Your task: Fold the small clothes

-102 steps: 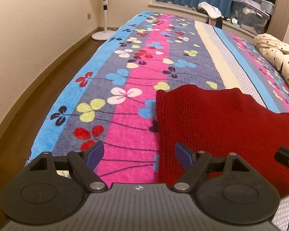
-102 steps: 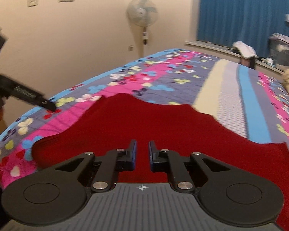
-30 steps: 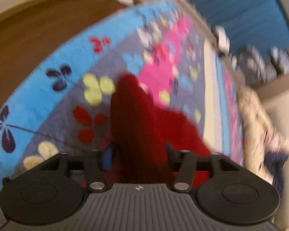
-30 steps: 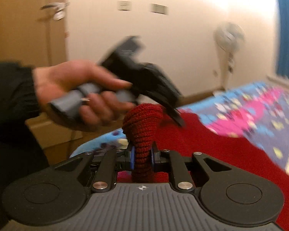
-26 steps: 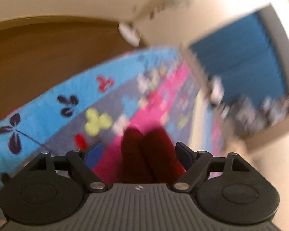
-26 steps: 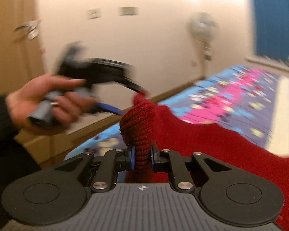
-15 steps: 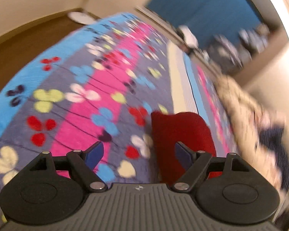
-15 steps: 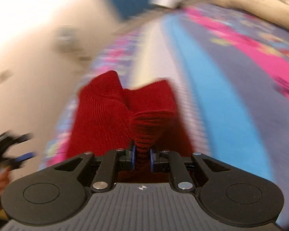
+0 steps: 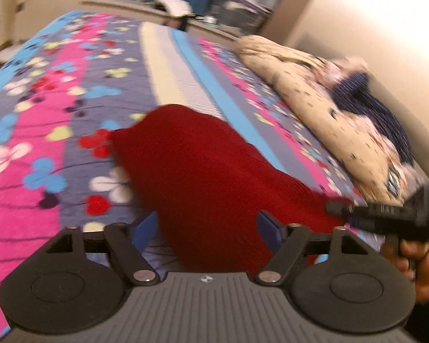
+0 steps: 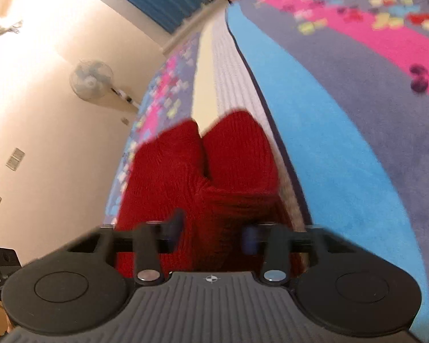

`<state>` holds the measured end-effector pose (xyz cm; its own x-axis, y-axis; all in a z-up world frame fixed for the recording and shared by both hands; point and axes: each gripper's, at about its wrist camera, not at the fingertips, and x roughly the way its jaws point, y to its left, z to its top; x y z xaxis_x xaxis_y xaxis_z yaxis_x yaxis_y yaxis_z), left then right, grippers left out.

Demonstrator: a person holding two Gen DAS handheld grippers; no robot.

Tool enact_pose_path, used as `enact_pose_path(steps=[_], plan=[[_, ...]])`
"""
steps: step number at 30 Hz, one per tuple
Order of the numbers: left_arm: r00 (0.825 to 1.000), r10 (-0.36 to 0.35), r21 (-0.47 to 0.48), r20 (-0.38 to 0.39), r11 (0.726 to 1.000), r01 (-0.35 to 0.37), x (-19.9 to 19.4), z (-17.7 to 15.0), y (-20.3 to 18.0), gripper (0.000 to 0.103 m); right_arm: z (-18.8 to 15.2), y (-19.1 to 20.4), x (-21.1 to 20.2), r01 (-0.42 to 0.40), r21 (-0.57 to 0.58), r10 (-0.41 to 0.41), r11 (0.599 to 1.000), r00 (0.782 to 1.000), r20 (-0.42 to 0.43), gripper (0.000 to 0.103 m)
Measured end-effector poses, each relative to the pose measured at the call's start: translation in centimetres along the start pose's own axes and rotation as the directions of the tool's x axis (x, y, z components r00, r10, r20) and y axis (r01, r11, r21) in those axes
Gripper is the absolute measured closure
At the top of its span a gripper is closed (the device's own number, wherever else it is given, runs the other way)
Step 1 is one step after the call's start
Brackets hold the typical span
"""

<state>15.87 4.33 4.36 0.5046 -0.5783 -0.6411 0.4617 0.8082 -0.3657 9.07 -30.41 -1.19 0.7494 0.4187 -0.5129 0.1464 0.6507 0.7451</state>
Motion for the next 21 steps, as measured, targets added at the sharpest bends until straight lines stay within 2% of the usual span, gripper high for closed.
enact_pose_path(steps=[2, 5, 7, 8, 9, 10, 11, 12, 13, 14, 17, 19, 21], plan=[[0.999, -0.032, 0.051, 0.033, 0.998, 0.03, 0.2, 0.0, -1.4, 0.048, -0.2, 1.1, -1.7, -0.042, -0.067, 0.048, 0.997, 0.994, 0.096, 0.086], [0.983, -0.156, 0.12, 0.095, 0.982, 0.145, -0.3, -0.1, -3.2, 0.052, -1.3, 2.8, -4.5, -0.093, -0.183, 0.128, 0.979, 0.973, 0.191, 0.086], [0.975, -0.211, 0.169, 0.067, 0.966, 0.197, 0.2, -0.5, -4.3, 0.052, -1.7, 2.3, -4.6, -0.032, -0.169, 0.061, 0.985, 0.984, 0.168, 0.086], [0.977, -0.215, 0.192, 0.008, 0.959, 0.209, 1.0, -0.9, -4.7, 0.053, -1.8, 1.6, -3.7, 0.034, -0.153, -0.017, 0.988, 0.994, 0.107, 0.086], [0.979, -0.18, 0.228, -0.101, 0.953, 0.199, 2.8, -1.7, -5.2, 0.056, -2.0, 0.5, -2.4, 0.112, -0.136, -0.112, 0.984, 0.994, 0.01, 0.086], [0.976, -0.107, 0.289, -0.189, 0.944, 0.159, 4.4, -2.8, -5.7, 0.071, -2.4, -0.7, -1.4, 0.168, -0.107, -0.176, 0.98, 0.981, -0.076, 0.083], [0.973, -0.036, 0.369, -0.227, 0.921, 0.12, 5.4, -3.9, -6.4, 0.071, -2.5, -1.5, -1.1, 0.171, -0.057, -0.177, 0.984, 0.978, -0.111, 0.082], [0.969, 0.018, 0.467, -0.246, 0.878, 0.102, 5.9, -5.2, -7.3, 0.071, -2.4, -1.8, -1.3, 0.153, -0.016, -0.153, 0.988, 0.981, -0.116, 0.082], [0.971, 0.032, 0.511, -0.239, 0.854, 0.098, 5.9, -5.7, -7.8, 0.071, -2.1, -1.3, -2.0, 0.126, -0.028, -0.129, 0.992, 0.986, -0.103, 0.078], [0.973, 0.032, 0.526, -0.227, 0.845, 0.095, 5.8, -5.8, -8.0, 0.071, -1.7, -0.4, -2.6, 0.104, -0.072, -0.11, 0.992, 0.991, -0.078, 0.073], [0.977, -0.013, 0.438, -0.212, 0.892, 0.107, 5.1, -4.5, -6.8, 0.072, -0.9, 2.3, -4.3, 0.11, -0.225, -0.108, 0.968, 0.994, 0.023, 0.057], [0.991, -0.054, 0.39, -0.122, 0.916, 0.097, 3.8, -3.1, -6.3, 0.072, -0.3, 4.2, -5.0, 0.129, -0.313, -0.102, 0.941, 0.99, 0.102, 0.054], [0.995, -0.099, 0.299, -0.02, 0.949, 0.1, 3.0, -1.8, -5.4, 0.071, 0.7, 5.7, -5.4, 0.13, -0.373, -0.07, 0.919, 0.983, 0.17, 0.054]])
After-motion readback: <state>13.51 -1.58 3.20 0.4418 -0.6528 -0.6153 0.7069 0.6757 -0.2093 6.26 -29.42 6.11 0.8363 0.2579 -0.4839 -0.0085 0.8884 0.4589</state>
